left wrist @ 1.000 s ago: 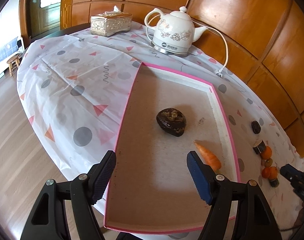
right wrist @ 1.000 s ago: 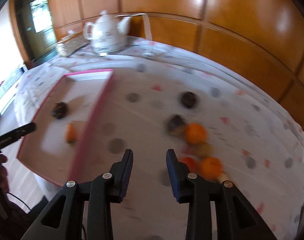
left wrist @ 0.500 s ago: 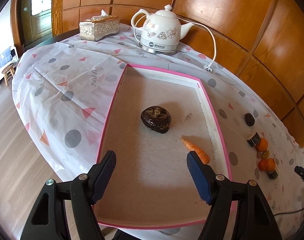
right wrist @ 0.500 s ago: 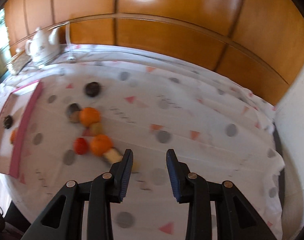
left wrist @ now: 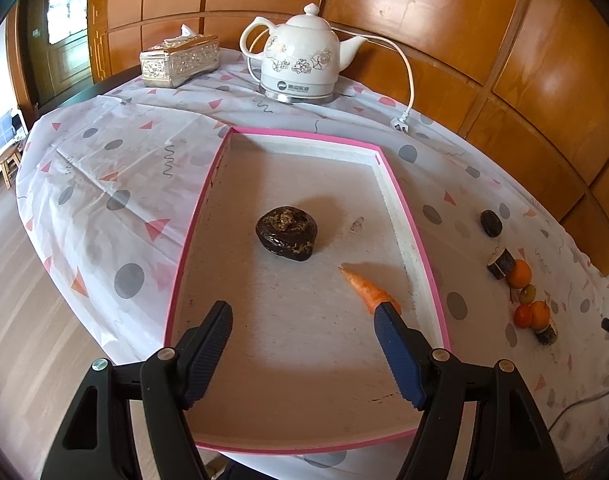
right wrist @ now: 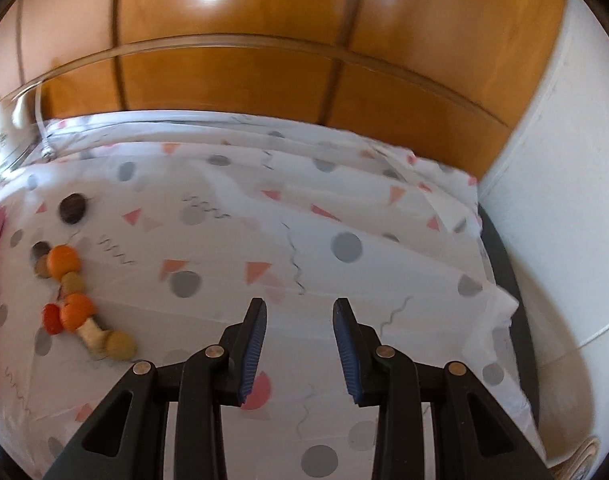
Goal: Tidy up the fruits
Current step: 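Move the left gripper from the tray toward the second dark brown lump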
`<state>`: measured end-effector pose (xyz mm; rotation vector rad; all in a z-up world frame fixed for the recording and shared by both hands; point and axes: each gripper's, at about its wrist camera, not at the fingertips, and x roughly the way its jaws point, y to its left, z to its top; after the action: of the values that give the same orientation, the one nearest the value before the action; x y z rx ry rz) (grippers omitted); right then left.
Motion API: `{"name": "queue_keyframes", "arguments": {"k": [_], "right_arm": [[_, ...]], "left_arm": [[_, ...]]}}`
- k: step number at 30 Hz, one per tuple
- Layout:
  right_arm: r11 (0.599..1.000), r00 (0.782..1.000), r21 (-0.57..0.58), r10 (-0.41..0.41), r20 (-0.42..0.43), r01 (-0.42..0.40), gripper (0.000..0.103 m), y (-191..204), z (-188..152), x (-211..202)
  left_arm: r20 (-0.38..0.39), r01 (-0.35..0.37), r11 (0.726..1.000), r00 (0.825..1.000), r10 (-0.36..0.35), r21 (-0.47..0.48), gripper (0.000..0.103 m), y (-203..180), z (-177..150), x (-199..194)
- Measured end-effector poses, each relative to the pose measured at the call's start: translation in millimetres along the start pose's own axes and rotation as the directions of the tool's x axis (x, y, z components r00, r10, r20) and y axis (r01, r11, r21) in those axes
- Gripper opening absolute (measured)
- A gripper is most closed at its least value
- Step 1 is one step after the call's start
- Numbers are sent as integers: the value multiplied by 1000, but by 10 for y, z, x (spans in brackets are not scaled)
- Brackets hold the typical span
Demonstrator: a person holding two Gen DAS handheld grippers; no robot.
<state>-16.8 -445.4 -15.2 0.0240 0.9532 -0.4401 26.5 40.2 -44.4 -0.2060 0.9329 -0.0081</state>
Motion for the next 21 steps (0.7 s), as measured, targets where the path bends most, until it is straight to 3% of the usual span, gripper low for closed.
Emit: {"name": "queue_keyframes", "arguments": {"k": [6,13,21], "right_arm": [[985,993,162,-42,-109,60,35,-351,-31,235],[933,986,339,-70,-151,118,37,-739,-123,276],[919,985,379,-44,-168,106,38,-797,-143,321]], "left_arm": [[-3,-2,1000,1000,2,8,74,-46,4,9],[-4,22,999,1000,-22,49,74,-219,73,19],[-25,93,984,996,-91,150,74,-630,168,60]]}}
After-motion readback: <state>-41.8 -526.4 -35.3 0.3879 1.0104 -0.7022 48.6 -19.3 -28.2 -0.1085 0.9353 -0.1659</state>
